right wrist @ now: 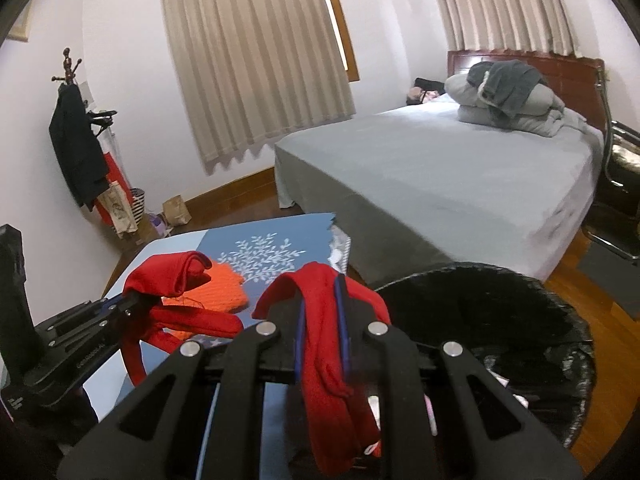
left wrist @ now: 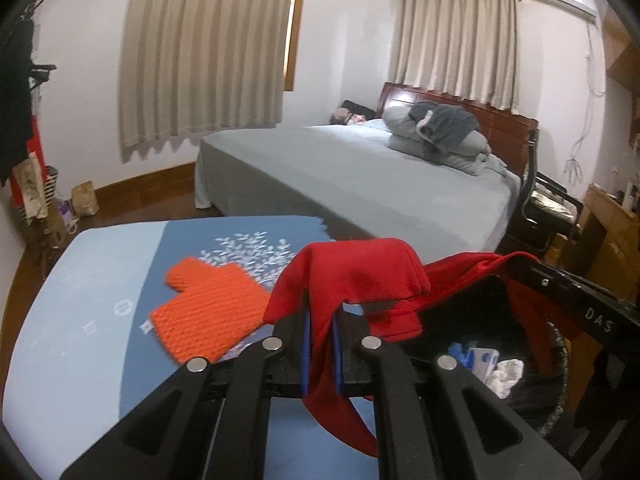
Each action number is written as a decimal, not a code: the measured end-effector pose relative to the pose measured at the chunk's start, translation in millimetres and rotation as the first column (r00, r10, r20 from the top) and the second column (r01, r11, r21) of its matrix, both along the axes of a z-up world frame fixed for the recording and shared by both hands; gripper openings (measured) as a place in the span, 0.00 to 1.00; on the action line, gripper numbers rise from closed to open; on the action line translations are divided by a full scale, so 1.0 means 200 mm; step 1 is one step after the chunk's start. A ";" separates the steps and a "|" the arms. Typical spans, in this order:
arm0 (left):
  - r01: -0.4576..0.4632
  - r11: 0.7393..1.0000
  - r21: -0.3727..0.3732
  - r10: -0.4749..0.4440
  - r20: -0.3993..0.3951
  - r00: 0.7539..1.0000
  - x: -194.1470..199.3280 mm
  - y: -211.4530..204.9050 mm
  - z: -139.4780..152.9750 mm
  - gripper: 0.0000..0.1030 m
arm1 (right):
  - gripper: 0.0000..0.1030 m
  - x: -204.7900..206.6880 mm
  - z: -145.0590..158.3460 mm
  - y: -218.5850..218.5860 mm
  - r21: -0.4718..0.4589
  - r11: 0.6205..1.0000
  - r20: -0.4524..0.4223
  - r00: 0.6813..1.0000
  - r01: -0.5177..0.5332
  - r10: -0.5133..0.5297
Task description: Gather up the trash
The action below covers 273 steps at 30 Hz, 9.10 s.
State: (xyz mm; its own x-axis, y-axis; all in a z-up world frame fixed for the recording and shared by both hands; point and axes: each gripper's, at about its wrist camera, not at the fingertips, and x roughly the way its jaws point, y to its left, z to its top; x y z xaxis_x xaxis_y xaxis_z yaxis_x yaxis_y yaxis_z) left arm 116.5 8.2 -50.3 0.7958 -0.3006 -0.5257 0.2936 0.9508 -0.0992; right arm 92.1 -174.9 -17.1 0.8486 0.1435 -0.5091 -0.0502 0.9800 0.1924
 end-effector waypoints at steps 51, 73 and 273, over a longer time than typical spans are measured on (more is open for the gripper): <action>0.346 0.937 -0.039 -0.346 0.008 0.938 -0.01 -0.82 -0.02 0.09 | 0.12 -0.31 -0.08 -0.69 -0.072 0.949 -0.026 0.950 0.307 -0.310; 0.340 0.940 -0.024 -0.341 -0.105 0.934 0.13 -0.88 -0.20 0.56 | 0.49 -0.18 -0.27 -0.78 -0.075 0.943 -0.124 0.936 0.323 -0.330; -0.072 0.997 -0.012 0.072 0.059 0.996 -0.09 0.13 0.15 0.12 | 0.21 -0.02 0.12 0.16 -0.033 0.997 0.010 0.997 -0.074 0.074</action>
